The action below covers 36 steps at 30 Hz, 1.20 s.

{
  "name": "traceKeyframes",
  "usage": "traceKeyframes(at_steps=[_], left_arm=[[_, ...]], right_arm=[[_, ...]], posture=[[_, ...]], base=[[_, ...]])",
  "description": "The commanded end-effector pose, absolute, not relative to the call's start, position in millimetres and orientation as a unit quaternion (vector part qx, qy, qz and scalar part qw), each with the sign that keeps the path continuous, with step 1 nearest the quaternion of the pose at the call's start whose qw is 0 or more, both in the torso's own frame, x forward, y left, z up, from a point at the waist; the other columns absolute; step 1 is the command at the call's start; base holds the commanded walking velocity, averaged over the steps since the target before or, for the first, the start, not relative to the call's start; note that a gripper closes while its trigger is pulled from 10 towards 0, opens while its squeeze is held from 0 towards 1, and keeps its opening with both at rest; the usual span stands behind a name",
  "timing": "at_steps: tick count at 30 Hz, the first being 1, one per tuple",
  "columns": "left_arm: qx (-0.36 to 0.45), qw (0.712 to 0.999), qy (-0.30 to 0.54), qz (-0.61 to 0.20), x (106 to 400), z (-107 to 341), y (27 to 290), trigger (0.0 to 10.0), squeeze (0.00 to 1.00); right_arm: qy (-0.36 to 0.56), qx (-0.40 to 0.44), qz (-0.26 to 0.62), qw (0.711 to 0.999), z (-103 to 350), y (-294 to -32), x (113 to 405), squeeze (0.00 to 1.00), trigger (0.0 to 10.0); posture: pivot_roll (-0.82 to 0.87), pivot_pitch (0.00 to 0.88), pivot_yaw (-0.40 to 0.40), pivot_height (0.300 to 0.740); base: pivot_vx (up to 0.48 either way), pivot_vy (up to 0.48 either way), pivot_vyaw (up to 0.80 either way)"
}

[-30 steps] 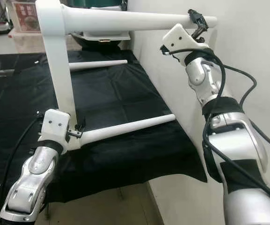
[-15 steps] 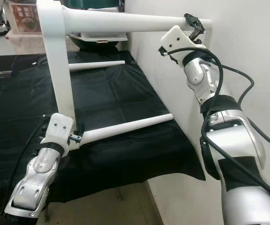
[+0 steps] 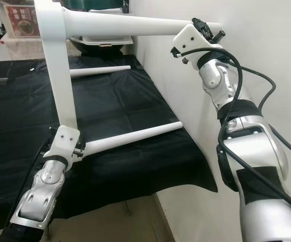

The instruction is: Building children table

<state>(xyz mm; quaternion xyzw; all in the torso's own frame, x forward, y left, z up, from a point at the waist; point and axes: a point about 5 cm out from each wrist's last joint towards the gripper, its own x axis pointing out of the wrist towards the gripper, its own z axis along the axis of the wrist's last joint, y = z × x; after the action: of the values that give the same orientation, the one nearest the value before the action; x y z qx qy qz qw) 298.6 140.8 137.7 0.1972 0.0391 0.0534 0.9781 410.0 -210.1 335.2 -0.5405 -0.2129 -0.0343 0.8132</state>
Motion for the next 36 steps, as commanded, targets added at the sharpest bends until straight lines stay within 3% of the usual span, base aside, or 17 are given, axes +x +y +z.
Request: traceKeyframes(at_steps=[1, 9, 10, 14, 15, 20, 21, 22, 23, 36], left_arm=[[0.207, 0.974, 0.048, 0.073, 299.4, 134.6, 148.2, 10.0, 0.00], [0.205, 0.975, 0.045, 0.070, 299.1, 135.9, 146.8, 10.0, 0.00], [0.203, 0.976, 0.045, 0.070, 298.9, 136.3, 146.8, 10.0, 0.00], [0.202, 0.976, 0.044, 0.069, 299.0, 136.6, 146.9, 10.0, 0.00], [0.200, 0.976, 0.044, 0.069, 299.3, 136.7, 147.0, 10.0, 0.00], [0.198, 0.977, 0.044, 0.068, 300.0, 136.9, 146.7, 10.0, 0.00], [0.197, 0.977, 0.044, 0.068, 300.2, 136.9, 146.9, 10.0, 0.00], [0.197, 0.977, 0.044, 0.068, 300.2, 136.9, 146.9, 10.0, 0.00], [0.196, 0.977, 0.044, 0.068, 300.6, 137.0, 147.1, 10.0, 0.00], [0.197, 0.977, 0.043, 0.068, 300.7, 137.4, 147.3, 10.0, 0.00]], right_arm=[[-0.172, -0.550, 0.001, 0.817, 313.6, -210.4, 412.6, 0.00, 0.0], [-0.172, -0.559, 0.002, 0.811, 314.7, -210.9, 412.4, 0.00, 0.0], [-0.172, -0.565, -0.005, 0.807, 316.3, -211.6, 412.7, 0.00, 10.0], [-0.172, -0.553, -0.012, 0.815, 319.7, -211.8, 413.1, 0.00, 10.0], [-0.175, -0.537, -0.018, 0.825, 323.5, -211.6, 413.3, 1.00, 10.0], [-0.176, -0.531, -0.025, 0.829, 328.0, -208.1, 414.6, 1.00, 10.0], [-0.172, -0.544, -0.020, 0.821, 326.2, -205.0, 415.5, 0.79, 10.0], [-0.172, -0.544, -0.020, 0.821, 326.2, -205.0, 415.5, 0.79, 10.0], [-0.168, -0.555, -0.015, 0.814, 324.7, -200.8, 416.8, 0.00, 10.0], [-0.171, -0.581, -0.033, 0.795, 335.3, -192.5, 419.2, 0.00, 10.0]], posture=[[0.05, 0.000, -0.048, 0.740], [0.05, 0.000, -0.051, 0.740], [0.05, 0.000, -0.053, 0.740], [0.05, 0.000, -0.056, 0.740], [0.05, 0.000, -0.057, 0.740], [0.05, 0.000, -0.060, 0.740], [0.05, 0.000, -0.060, 0.740], [0.05, 0.000, -0.060, 0.740], [0.05, 0.000, -0.062, 0.740], [0.06, 0.000, -0.071, 0.740]], base=[[0.000, 0.000, 0.00], [0.000, 0.000, 0.00], [0.000, 0.000, 0.00], [0.000, 0.000, 0.00], [0.000, 0.000, 0.00], [0.000, 0.000, 0.00], [0.000, 0.000, 0.00], [0.000, 0.000, 0.00], [0.000, 0.000, 0.00], [0.000, 0.000, 0.00]])
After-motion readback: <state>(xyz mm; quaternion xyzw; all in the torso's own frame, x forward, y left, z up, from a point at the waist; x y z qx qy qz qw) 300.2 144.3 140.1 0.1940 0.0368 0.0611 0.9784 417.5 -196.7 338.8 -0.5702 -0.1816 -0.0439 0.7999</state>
